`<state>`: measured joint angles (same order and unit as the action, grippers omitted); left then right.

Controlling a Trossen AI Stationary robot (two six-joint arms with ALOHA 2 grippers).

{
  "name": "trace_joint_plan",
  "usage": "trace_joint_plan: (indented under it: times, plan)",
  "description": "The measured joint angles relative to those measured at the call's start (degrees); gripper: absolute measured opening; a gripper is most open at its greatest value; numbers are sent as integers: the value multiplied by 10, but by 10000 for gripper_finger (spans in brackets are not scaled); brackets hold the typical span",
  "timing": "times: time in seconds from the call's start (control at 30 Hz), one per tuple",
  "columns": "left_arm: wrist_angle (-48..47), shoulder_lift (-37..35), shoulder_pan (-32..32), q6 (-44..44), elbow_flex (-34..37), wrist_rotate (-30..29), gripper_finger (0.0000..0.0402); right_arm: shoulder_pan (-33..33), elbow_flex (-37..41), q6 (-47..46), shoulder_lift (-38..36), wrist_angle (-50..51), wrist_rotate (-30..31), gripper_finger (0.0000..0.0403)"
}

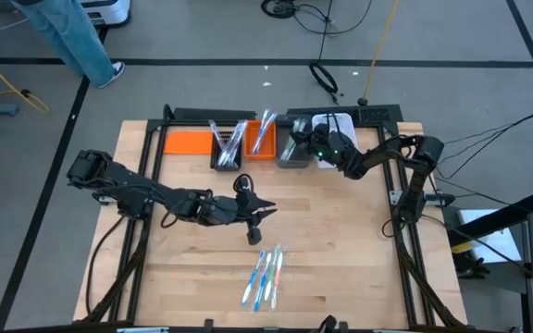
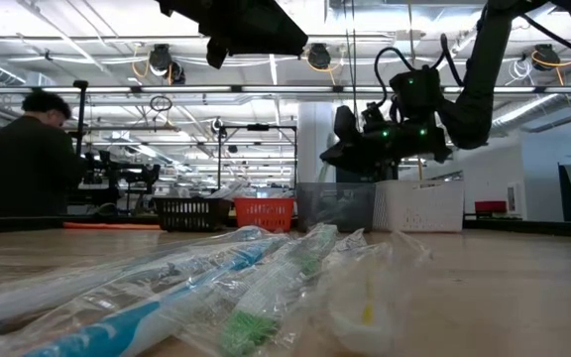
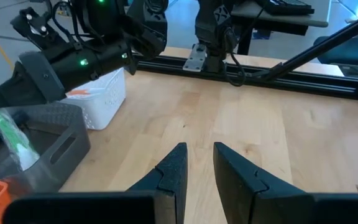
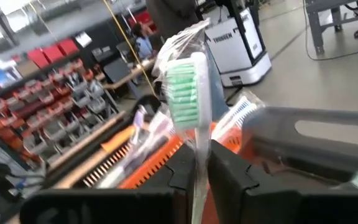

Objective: Pick & Place Toothbrushes
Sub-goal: Put the green toothbrush into the black bin, then put the blue toothbrush into the orange basket

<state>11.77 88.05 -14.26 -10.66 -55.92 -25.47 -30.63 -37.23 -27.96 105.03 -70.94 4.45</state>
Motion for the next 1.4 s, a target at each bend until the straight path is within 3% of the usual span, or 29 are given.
trace_joint_plan:
  times: [0.17, 0.5, 0.67, 1.17, 1.4]
  plan:
    - [0, 0, 0, 0, 0, 0, 76, 0, 0, 20, 0, 11, 1, 66]
    - [0, 0, 0, -1, 0, 0, 76, -13, 0, 30, 0, 9, 2, 184]
    - [-1, 0, 0, -1, 0, 0, 76, -17, 0, 32, -6, 5, 1, 221]
    - [-19, 0, 0, -8, 0, 0, 76, -18, 1, 36, -44, 10, -3, 213]
    - [-35, 0, 0, -70, 0, 2, 76, 19, 1, 36, -116, 86, -95, 212]
